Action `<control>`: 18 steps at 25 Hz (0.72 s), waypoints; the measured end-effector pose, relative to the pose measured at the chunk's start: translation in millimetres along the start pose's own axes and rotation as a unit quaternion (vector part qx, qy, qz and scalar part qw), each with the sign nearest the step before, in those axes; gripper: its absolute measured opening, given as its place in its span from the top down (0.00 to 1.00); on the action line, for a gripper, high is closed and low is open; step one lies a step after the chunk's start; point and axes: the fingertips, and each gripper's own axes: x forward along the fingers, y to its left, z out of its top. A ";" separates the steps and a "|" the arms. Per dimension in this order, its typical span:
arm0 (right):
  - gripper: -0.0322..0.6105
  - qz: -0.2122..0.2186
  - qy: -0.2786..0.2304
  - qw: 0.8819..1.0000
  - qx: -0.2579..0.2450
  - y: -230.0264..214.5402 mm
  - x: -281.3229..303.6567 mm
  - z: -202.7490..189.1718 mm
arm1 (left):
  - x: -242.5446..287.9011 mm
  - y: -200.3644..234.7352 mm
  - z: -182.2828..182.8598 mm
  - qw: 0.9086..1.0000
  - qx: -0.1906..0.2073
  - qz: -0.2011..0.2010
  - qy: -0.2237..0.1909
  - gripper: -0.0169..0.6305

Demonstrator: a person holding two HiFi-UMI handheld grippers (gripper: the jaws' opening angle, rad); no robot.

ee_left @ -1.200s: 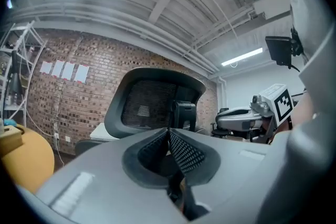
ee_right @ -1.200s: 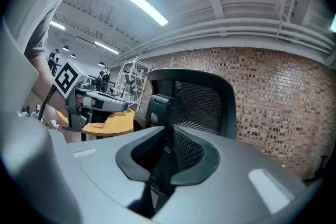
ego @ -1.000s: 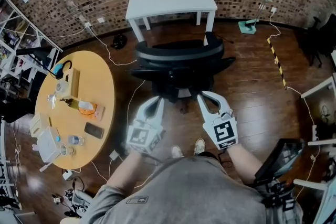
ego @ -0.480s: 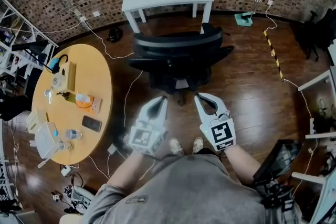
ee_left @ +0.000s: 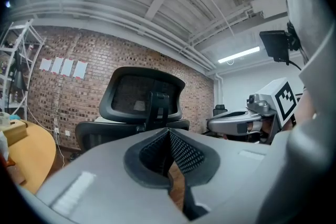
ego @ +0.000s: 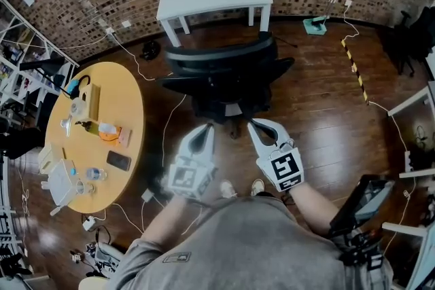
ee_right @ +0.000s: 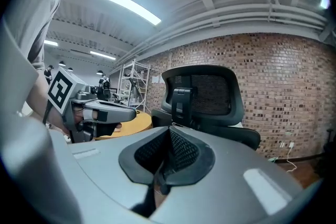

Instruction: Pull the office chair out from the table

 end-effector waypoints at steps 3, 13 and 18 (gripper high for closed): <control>0.93 0.005 0.000 1.000 -0.003 0.1 -2.1 1.3 | 1.0 -1.6 2.5 1.000 0.003 0.002 -0.014 0.97; 0.93 0.004 0.001 1.000 -0.013 -4.1 -7.2 1.1 | 0.0 -5.0 4.5 1.000 0.010 0.007 -0.006 0.97; 0.93 0.001 0.005 1.000 -0.014 -4.6 -4.5 0.9 | -0.5 -1.4 5.5 1.000 0.018 0.007 -0.005 0.97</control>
